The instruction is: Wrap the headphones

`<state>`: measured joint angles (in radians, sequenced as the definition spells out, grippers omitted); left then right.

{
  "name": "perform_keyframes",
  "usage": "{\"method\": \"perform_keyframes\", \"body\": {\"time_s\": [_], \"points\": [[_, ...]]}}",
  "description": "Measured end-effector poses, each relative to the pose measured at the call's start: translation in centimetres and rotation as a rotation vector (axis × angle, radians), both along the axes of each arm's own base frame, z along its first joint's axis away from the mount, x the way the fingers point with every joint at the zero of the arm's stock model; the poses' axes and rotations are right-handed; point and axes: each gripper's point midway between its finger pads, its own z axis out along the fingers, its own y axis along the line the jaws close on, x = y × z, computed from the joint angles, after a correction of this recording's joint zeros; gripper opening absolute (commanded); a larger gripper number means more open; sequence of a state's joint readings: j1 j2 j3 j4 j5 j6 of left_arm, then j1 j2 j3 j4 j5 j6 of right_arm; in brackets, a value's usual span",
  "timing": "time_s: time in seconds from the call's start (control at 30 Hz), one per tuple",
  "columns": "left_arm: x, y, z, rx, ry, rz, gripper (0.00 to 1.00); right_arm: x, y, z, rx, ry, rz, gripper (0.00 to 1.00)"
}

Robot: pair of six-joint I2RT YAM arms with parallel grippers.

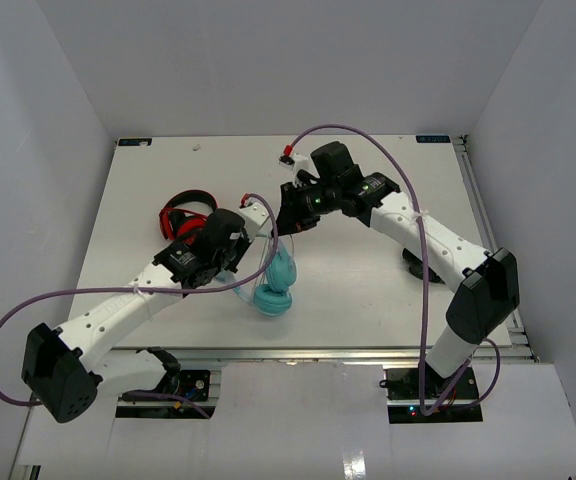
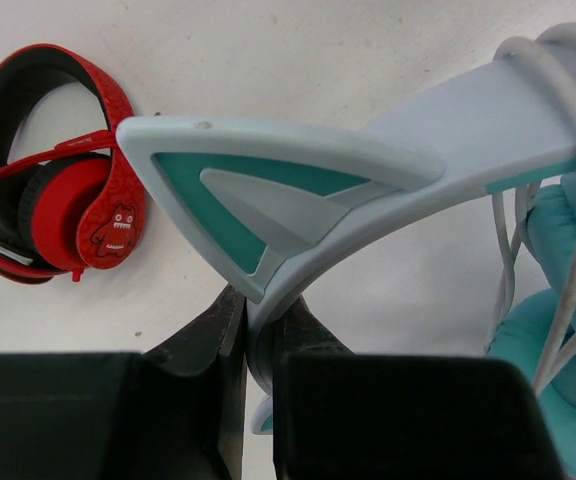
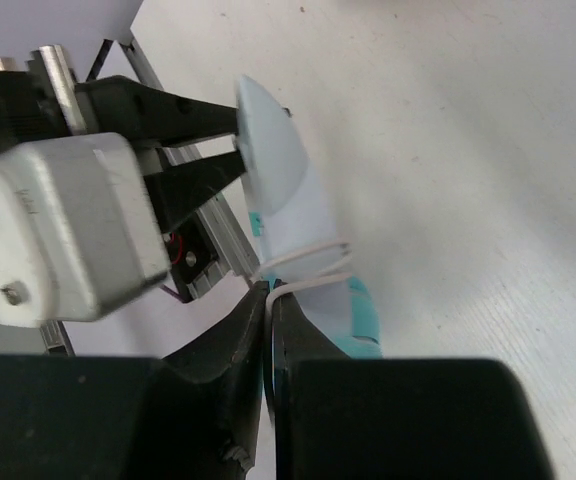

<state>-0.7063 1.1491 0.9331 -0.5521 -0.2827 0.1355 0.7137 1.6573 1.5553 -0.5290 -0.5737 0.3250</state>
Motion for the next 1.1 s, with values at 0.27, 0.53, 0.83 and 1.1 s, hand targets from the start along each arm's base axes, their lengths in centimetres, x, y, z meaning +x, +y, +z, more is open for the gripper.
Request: {"method": "perform_keyframes", "body": {"time_s": [0.27,0.53,0.83,1.1], "points": [[-0.1,-0.3,0.6,-0.037,0.028,0.048,0.0,-2.1,2.0,0.0,0.004,-0.053,-0.038,0.08],[-0.5,-0.4,1.3,-0.098,0.065,0.125,0.0,-2.1,2.6,0.1,0.002,-0.137,-0.119,0.08],[-1.2,-1.0,2.0,-0.203,0.115,0.214,0.0,-2.2,2.4,0.6,0.009,-0.231,-0.219,0.08],[-1.8,-1.5,2.4,-0.295,0.15,0.269,0.0,-2.1,2.9,1.1,-0.003,-0.323,-0.313,0.09]]}}
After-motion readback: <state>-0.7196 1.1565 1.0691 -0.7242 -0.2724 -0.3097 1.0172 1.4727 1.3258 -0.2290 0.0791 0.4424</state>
